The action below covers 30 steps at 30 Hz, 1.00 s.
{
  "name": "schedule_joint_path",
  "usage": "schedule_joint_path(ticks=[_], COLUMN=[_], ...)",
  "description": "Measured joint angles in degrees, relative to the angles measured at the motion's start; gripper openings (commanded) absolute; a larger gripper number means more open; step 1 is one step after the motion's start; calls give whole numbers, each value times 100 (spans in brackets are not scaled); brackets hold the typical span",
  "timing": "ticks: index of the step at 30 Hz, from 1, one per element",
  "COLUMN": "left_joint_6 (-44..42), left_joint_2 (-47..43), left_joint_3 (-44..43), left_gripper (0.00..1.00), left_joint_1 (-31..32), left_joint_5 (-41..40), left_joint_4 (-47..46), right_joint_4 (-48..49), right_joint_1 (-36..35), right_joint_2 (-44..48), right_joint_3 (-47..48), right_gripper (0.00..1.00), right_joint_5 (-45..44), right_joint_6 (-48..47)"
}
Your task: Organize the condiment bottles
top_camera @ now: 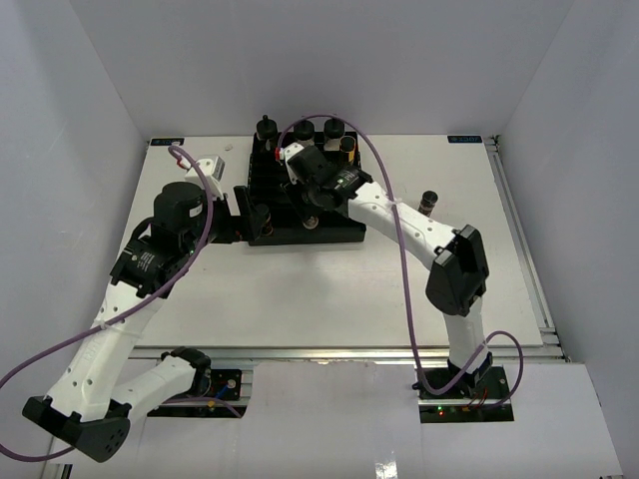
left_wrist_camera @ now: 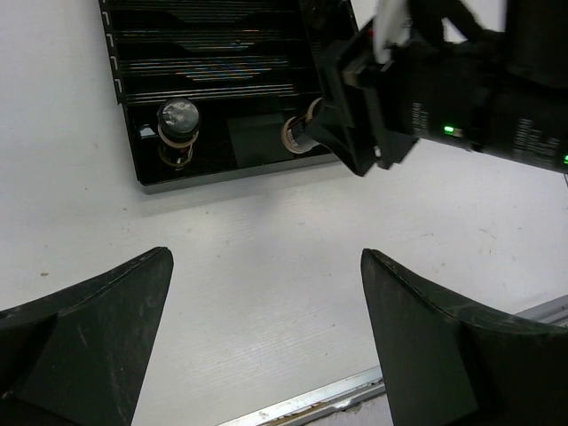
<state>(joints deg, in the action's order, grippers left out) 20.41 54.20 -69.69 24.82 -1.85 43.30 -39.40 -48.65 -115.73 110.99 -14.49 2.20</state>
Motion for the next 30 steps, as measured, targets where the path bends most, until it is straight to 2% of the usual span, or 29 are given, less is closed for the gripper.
schedule_joint_path(ticks=[5,12,20,23,25,28,30], left_joint_6=[-5,-25,-44,-44,-44,-44,-44], left_joint_2=[-140,-305,-339,-335,-335,-331,-323], left_joint_3=[0,0,98,98,99,101,100], left_gripper=[98,98,98,98,98,98,98], left_joint_1=[0,0,0,0,0,0,0], left_joint_5=[-13,-54,-76,-77,-84,-101,-109], left_joint_4=[7,10,2,2,1,0,-2], right_joint_4=[11,349,698,809,858,923,959], right_joint_1=[97,171,178,182,185,198,207], right_joint_2=[-630,-742,-744,-744,-744,-744,-744], right_joint_3=[325,162,-175,-188,-220,-266,-288], right_gripper=[8,12,38,56,65,72,74], right_joint_5=[-93,-76,-30,-30,-31,-32,-33], right_joint_6=[-93,-118,-111,-109,-108,-115,-111])
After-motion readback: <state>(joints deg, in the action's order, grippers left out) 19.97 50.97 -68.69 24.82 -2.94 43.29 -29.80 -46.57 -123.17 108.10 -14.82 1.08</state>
